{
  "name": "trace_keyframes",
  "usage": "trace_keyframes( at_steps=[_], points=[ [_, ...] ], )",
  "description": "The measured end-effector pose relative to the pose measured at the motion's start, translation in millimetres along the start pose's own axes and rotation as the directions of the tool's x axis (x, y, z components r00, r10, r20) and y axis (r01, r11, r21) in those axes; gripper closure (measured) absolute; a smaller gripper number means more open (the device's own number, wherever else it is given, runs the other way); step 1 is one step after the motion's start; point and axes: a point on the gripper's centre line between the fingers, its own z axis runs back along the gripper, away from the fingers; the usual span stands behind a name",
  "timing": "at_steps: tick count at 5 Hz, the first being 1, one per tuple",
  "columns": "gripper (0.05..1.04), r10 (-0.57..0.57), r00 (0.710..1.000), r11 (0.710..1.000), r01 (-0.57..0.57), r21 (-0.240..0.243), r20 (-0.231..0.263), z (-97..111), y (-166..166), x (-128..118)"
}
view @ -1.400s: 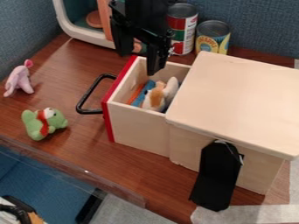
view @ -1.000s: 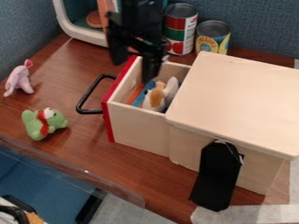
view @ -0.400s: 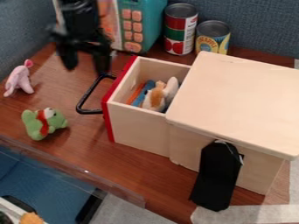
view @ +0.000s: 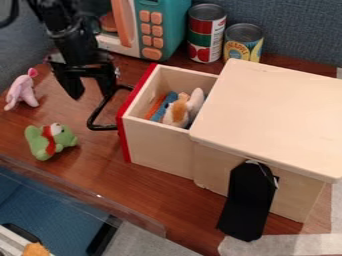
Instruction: Close the drawer
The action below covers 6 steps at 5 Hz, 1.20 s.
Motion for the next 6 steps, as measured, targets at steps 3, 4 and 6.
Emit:
trace_keyframes(
  at_steps=[3, 4, 6],
  points=[
    [0.714, 0.03, 0.994, 0.999, -0.034, -0.042, -0.1, -24.3, 4.7, 1.8],
    [0.914, 0.024, 0.995, 0.996, -0.032, -0.082, -0.097, -24.0, -0.6, 1.9],
    [0.955, 0.0, 0.993, 0.982, -0.021, -0.186, -0.114, -27.4, -34.1, 1.9]
  ],
)
